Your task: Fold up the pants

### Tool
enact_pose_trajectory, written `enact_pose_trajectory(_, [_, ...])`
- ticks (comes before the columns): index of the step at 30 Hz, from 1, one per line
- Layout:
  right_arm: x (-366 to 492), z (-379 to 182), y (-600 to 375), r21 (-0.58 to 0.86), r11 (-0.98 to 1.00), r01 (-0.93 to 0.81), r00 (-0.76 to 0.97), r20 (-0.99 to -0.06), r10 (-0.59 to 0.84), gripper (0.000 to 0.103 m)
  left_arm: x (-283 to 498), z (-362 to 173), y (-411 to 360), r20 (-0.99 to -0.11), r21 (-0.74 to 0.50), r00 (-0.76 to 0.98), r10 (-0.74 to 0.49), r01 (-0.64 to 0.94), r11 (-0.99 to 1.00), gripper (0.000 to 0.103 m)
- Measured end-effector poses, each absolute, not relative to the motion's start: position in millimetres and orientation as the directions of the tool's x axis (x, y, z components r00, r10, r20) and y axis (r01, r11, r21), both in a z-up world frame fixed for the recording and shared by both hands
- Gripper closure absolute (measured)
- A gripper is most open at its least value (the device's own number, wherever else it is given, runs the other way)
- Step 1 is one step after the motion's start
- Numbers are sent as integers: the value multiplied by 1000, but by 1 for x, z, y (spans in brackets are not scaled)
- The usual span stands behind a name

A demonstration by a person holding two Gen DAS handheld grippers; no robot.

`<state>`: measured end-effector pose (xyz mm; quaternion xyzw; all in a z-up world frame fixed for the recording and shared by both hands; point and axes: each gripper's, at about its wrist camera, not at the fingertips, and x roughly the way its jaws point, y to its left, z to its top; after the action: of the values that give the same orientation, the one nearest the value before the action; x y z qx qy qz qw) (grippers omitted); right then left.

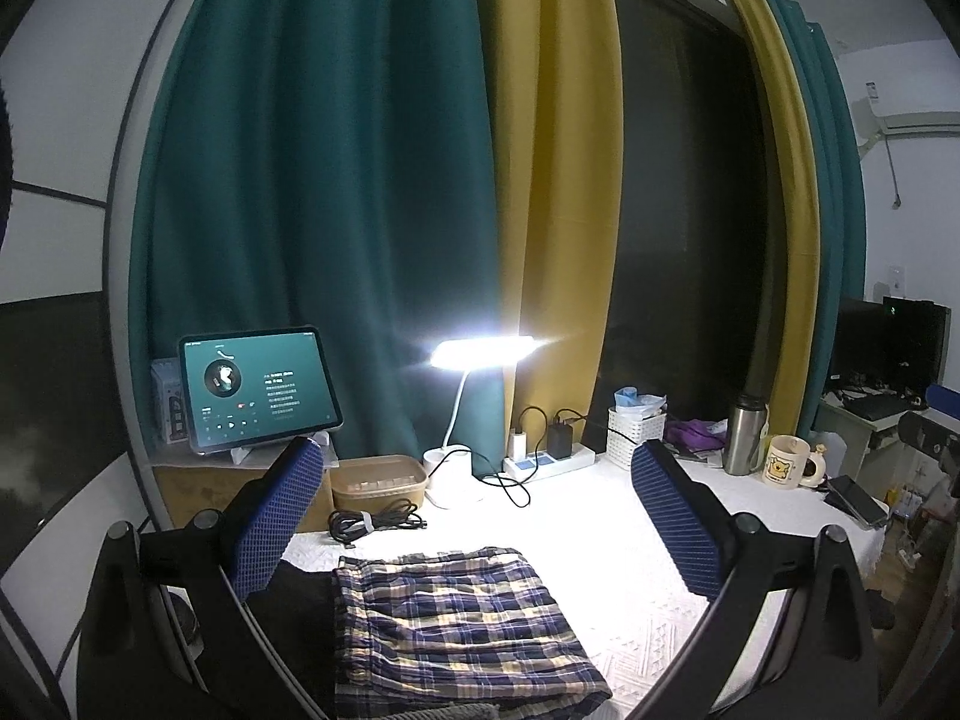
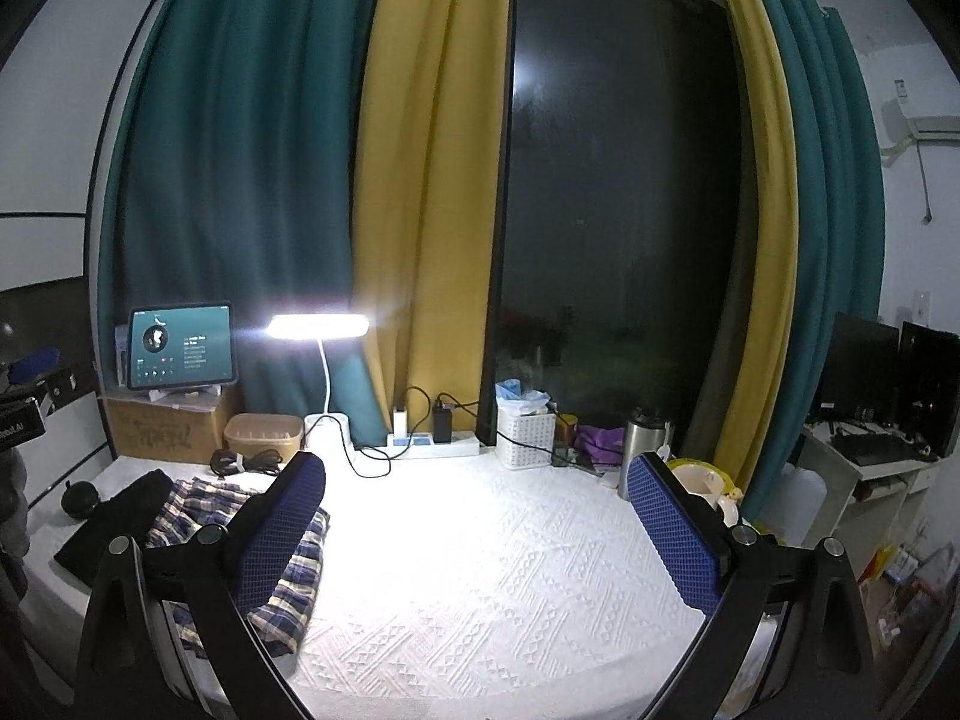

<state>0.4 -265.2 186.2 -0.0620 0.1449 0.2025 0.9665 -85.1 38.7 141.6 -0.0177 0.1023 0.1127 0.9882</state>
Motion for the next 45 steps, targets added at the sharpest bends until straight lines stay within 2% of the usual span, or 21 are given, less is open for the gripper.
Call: enact_pose_trajectory(45, [-3, 183, -266, -76, 909, -409, 876, -313, 367, 1, -86, 138, 39, -220, -12, 944, 247, -256, 967, 1])
